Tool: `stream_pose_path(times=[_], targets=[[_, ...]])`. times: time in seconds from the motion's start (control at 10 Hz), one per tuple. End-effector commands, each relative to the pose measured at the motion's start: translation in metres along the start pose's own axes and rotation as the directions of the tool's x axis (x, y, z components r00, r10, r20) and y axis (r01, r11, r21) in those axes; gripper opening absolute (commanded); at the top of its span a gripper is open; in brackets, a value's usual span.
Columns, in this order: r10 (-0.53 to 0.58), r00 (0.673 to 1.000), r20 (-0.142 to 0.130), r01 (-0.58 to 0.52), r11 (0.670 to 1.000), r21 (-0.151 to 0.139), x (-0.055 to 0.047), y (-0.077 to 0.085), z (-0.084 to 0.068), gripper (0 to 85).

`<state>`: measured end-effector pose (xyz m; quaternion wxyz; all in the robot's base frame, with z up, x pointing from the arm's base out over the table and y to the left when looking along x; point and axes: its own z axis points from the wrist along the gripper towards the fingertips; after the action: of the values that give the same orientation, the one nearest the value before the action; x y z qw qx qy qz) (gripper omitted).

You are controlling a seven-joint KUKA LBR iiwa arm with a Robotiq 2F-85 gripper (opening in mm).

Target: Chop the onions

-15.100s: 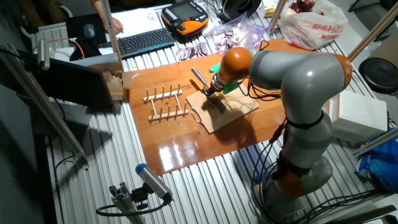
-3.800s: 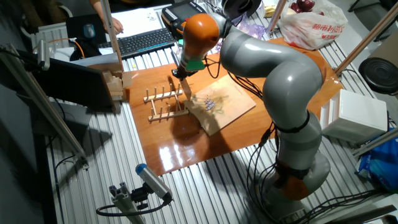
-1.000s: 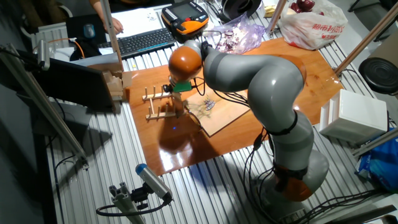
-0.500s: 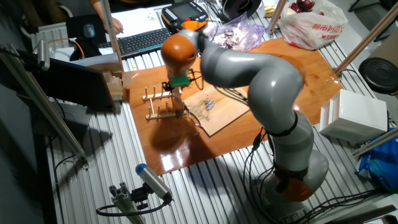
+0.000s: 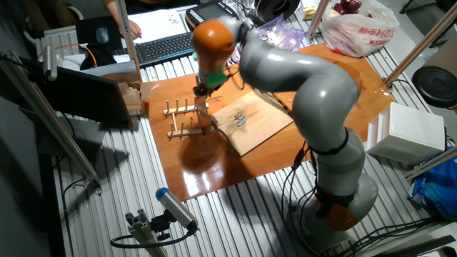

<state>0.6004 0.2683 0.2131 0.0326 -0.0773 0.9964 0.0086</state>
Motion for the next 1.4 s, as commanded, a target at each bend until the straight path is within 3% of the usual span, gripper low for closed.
stream_pose_path(times=[0.0,0.2,0.5,1.1,1.2,1.3], targets=[[-0.055,0.998,-0.008,0.055,0.998,-0.029,-0.003,-0.01,-0.015,0.0],[-0.058,0.998,0.008,0.058,0.998,-0.027,-0.005,-0.016,-0.024,0.0],[-0.043,0.999,0.027,0.045,0.997,-0.069,-0.006,-0.014,-0.026,0.0],[-0.017,1.0,0.011,0.018,0.998,-0.064,-0.011,-0.013,-0.023,0.0],[-0.002,1.0,-0.006,0.001,0.993,-0.12,-0.011,-0.013,-0.023,0.0],[-0.007,1.0,-0.02,0.004,0.991,-0.134,-0.011,-0.012,-0.023,0.0]])
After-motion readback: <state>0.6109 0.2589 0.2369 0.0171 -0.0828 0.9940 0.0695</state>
